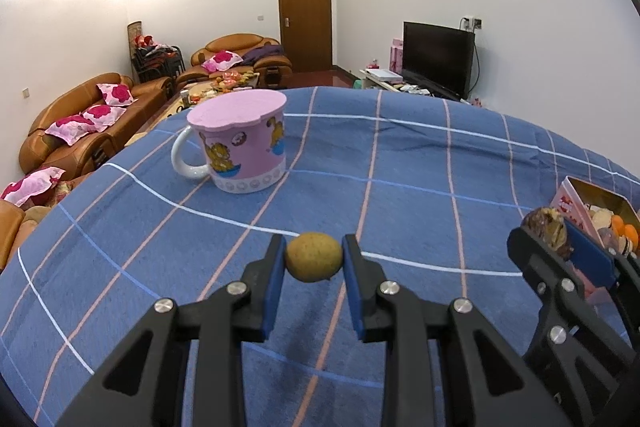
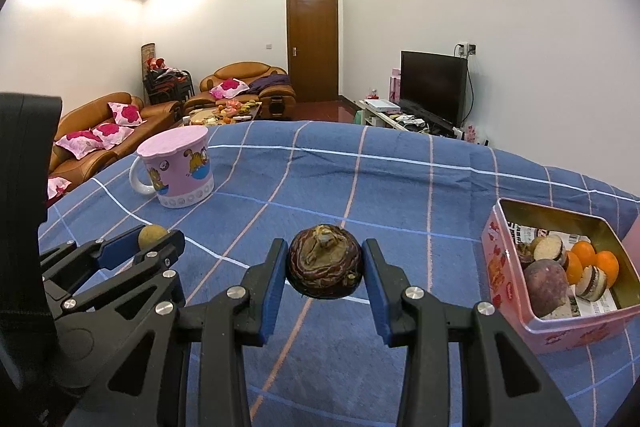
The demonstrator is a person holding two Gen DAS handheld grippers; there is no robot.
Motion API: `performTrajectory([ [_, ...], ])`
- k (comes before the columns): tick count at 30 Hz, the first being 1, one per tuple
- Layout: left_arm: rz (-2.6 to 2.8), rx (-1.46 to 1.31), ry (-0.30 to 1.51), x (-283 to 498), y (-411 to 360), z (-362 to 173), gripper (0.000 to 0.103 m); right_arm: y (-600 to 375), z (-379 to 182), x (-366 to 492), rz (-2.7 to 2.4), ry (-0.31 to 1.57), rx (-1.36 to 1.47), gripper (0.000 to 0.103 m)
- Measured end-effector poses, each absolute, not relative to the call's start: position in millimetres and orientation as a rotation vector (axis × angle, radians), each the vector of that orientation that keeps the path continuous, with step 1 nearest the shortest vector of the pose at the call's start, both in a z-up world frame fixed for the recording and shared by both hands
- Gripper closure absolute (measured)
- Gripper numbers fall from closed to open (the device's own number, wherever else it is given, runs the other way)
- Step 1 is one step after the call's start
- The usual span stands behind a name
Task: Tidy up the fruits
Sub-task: 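Lift both fruits off the bedspread with both tools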
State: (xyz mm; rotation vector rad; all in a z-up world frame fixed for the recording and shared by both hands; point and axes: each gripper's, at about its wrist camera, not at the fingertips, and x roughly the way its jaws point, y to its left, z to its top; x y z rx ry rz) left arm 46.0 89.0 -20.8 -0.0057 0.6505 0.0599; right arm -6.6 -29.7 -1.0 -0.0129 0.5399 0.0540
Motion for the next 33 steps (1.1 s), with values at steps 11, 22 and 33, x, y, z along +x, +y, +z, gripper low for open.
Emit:
performTrajectory([
  [11, 0.061, -0.011, 0.637, 36, 81, -18, 0.073, -42, -1, -20, 0.049, 0.54, -0.016, 0.063],
  [22, 0.034, 0.005, 0.628, 27, 62, -17, 0.073, -65, 2, -38, 0.029, 0.517, -0.042, 0.063],
  [33, 0.004, 0.033, 0.613, 16, 33, -16, 0.073, -89, 4, -47, 0.001, 0.505, -0.038, 0.063],
])
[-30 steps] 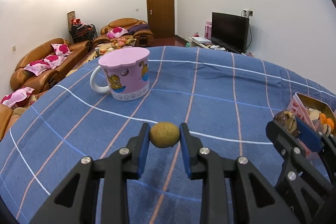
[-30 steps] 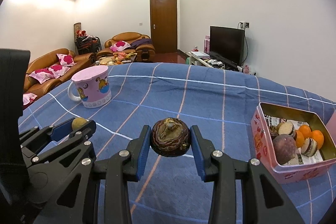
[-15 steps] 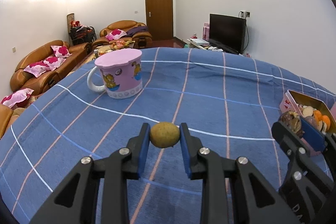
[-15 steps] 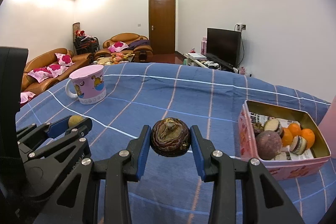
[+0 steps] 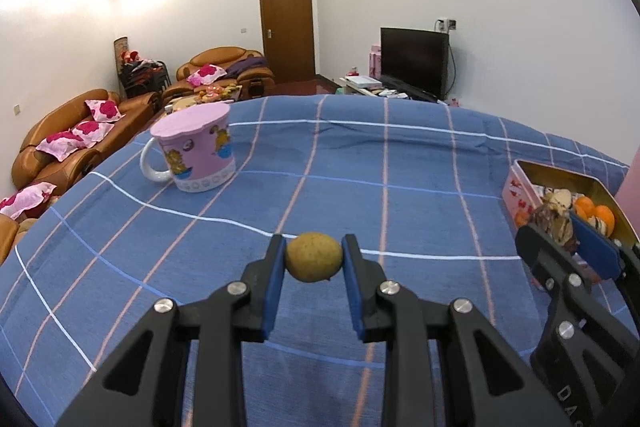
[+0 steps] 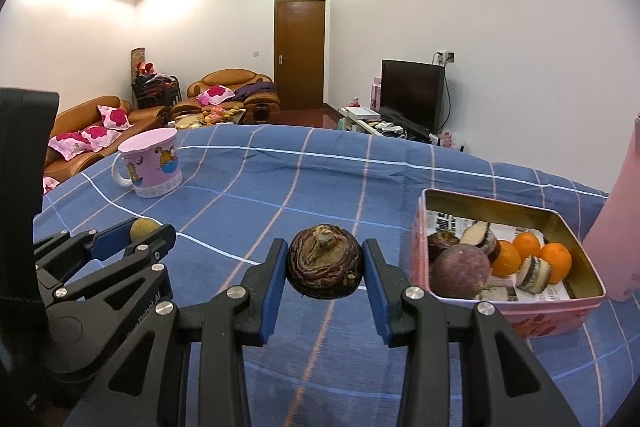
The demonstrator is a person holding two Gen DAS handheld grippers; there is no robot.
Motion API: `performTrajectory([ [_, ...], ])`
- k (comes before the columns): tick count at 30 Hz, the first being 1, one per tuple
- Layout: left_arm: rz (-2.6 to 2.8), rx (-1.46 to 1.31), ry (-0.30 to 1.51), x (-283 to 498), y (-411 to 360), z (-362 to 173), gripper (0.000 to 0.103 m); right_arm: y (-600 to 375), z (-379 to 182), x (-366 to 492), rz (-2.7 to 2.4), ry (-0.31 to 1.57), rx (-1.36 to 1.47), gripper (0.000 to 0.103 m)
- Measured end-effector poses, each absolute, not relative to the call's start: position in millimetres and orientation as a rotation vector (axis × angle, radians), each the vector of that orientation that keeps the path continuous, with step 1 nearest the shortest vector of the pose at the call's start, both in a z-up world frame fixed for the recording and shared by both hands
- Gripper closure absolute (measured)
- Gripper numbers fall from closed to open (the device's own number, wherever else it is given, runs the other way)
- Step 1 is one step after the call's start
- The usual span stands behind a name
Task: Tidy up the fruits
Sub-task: 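Lift both fruits off the bedspread with both tools, then carry the green fruit with left tool while right tool carries the brown fruit over the tin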
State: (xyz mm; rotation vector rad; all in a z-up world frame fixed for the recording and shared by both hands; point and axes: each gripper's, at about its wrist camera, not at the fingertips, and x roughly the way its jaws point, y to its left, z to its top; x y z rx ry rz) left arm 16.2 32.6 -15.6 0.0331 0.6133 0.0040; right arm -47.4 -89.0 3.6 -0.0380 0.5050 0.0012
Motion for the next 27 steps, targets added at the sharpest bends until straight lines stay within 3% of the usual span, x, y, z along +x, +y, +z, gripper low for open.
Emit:
performTrajectory([
  [27, -0.093, 0.072, 0.594, -7, -42, -11, 0.073, -153, 8, -76, -0.062, 0.479, -0.034, 0.063],
])
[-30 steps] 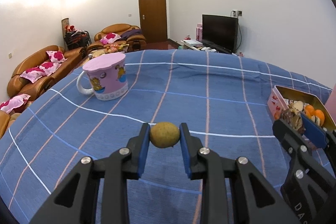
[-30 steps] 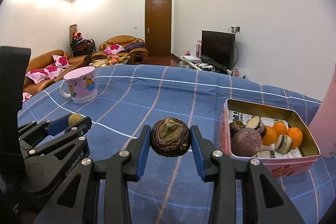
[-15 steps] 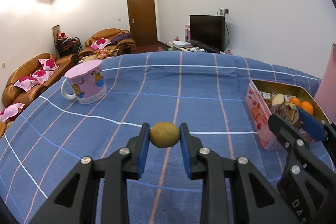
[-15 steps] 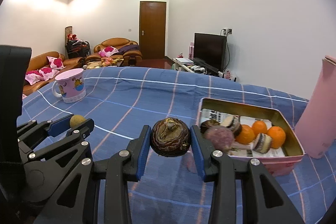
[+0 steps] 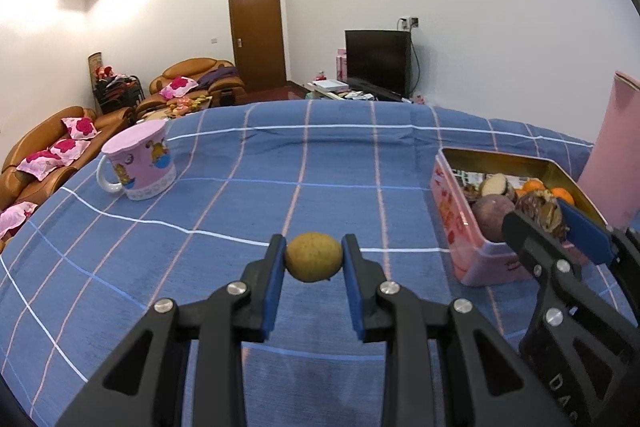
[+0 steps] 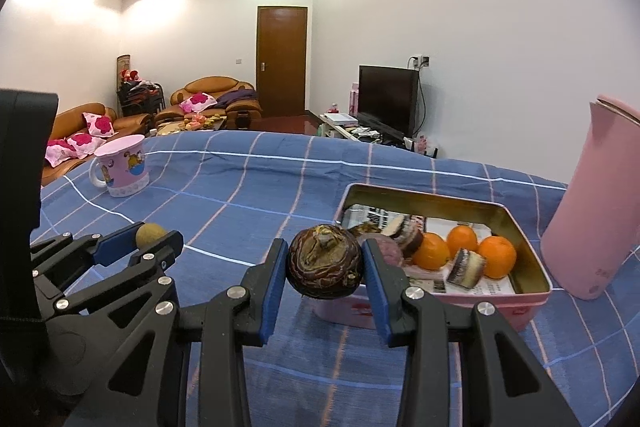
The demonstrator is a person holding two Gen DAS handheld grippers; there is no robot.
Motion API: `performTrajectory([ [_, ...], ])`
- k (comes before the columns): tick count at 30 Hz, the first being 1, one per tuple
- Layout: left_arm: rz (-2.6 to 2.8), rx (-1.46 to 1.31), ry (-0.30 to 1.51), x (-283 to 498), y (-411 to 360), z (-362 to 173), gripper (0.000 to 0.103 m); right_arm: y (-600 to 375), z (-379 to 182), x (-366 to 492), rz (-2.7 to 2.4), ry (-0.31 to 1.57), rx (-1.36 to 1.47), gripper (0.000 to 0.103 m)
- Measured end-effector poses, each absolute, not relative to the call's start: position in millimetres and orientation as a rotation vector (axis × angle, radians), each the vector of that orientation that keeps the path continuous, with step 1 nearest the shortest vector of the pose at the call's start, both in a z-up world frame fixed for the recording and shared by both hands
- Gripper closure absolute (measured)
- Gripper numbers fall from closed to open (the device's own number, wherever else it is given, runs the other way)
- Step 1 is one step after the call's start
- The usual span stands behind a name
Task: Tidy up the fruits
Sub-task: 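Carry the green fruit with left tool while right tool carries the brown fruit over the tin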
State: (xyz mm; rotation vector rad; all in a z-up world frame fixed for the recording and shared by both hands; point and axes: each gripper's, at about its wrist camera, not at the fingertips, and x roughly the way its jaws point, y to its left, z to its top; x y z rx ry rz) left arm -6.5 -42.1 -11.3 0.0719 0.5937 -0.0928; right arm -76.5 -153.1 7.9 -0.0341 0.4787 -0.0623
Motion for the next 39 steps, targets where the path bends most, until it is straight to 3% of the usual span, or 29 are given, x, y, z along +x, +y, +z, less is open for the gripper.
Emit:
performTrajectory([
  [39, -0.316, 0.16, 0.601, -42, -176, -10, 0.073, -289, 14, -125, -0.293, 0.462, 0.009, 0.063],
])
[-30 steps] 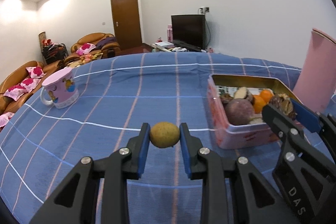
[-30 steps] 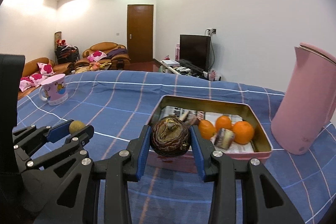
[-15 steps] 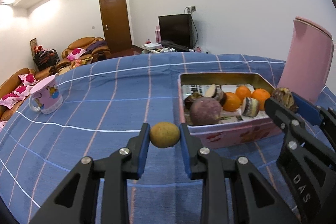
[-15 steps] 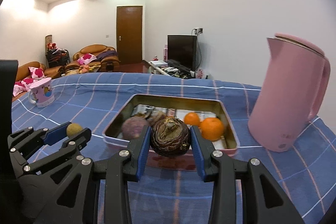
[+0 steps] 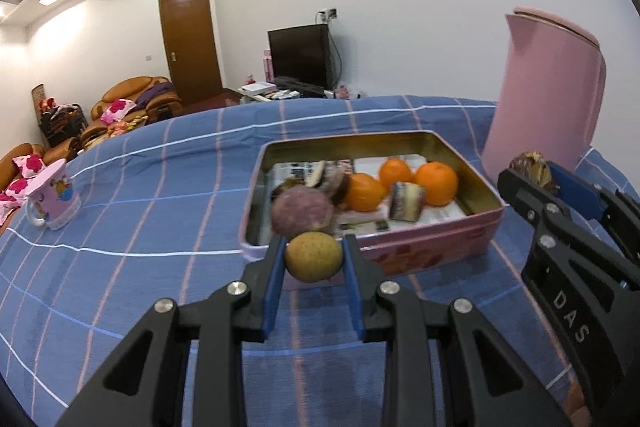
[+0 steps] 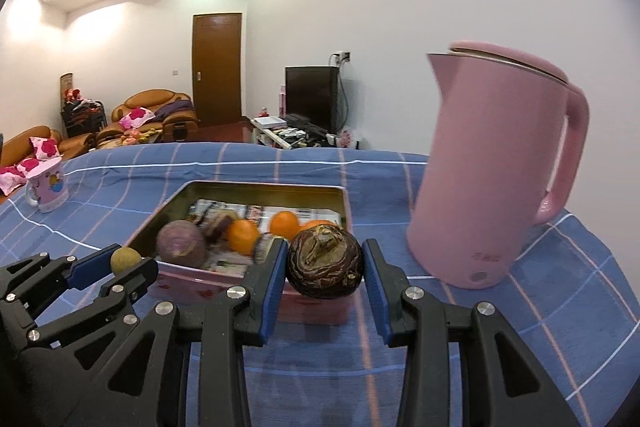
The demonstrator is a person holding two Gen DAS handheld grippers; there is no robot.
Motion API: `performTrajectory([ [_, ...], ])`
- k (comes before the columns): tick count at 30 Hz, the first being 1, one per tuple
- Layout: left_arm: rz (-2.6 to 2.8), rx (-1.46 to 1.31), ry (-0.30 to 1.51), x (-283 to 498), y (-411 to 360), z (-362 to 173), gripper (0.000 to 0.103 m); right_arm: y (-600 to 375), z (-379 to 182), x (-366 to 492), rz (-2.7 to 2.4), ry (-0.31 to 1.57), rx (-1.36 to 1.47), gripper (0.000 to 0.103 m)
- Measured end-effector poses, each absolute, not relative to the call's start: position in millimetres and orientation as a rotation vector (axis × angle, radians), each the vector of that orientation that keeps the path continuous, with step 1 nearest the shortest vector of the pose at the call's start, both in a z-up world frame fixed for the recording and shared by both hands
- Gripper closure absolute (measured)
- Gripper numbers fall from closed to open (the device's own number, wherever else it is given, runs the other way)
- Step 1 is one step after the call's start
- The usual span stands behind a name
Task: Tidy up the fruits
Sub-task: 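Carry the green fruit with left tool while right tool carries the brown fruit over the tin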
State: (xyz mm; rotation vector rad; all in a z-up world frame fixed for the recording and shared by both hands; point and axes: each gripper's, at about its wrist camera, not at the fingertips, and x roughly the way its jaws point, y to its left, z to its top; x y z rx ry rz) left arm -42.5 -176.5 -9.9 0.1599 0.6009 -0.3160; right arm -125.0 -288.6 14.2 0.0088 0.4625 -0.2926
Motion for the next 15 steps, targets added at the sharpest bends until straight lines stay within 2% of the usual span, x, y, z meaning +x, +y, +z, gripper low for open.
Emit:
performTrajectory([
  [15, -0.411, 0.192, 0.615, -54, -230, -9, 0.073, -343, 16, -135, -0.399, 0.466, 0.015, 0.063],
])
